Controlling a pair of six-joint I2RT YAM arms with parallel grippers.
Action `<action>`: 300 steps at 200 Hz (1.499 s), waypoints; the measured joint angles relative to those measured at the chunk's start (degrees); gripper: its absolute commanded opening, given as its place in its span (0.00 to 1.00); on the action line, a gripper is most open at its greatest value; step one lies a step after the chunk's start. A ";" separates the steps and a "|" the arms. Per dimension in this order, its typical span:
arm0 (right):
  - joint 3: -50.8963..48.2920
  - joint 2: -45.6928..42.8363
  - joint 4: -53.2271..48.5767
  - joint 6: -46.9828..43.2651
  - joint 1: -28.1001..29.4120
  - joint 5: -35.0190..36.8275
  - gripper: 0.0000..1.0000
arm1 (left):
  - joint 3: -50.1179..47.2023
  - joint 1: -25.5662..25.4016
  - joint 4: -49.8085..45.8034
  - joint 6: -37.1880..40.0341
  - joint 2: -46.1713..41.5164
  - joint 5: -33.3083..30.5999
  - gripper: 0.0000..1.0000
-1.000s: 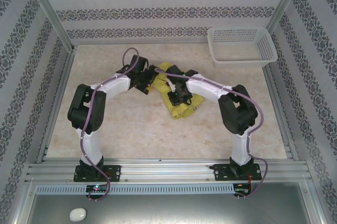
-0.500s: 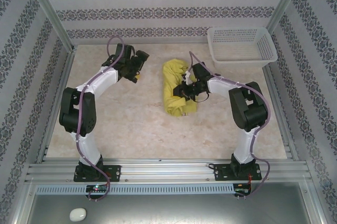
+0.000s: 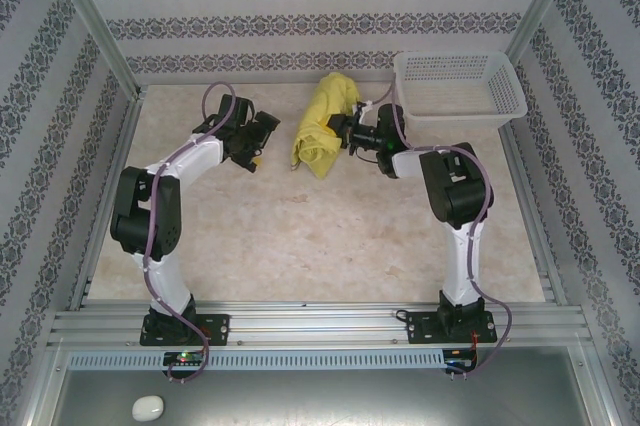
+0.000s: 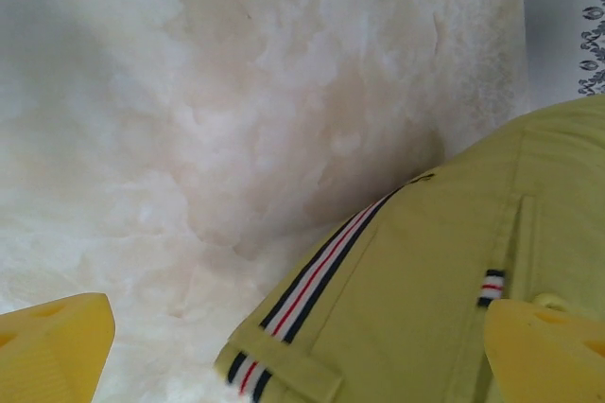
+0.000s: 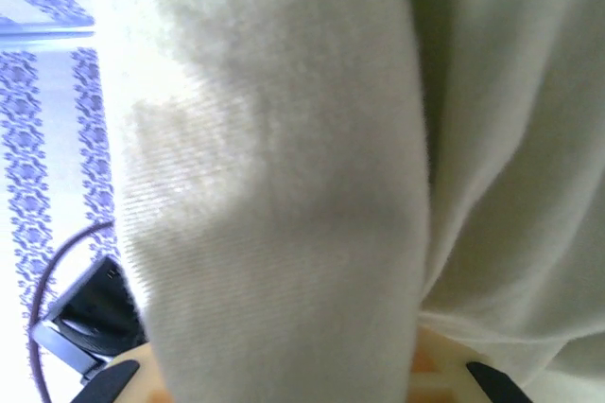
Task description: Roll up the long pants
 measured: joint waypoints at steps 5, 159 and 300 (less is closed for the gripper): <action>1.01 0.04 -0.17 0.00 0.02 0.28 0.00 | 0.00 0.22 -0.02 0.07 -0.09 0.04 1.00; 35.08 -6.51 -39.67 -20.63 -19.08 8.48 0.00 | 2.12 5.44 -4.00 3.06 -0.85 2.23 1.00; 31.26 -8.72 -63.87 -40.81 -26.36 29.70 0.00 | 7.45 6.36 -4.09 4.02 9.70 5.57 0.99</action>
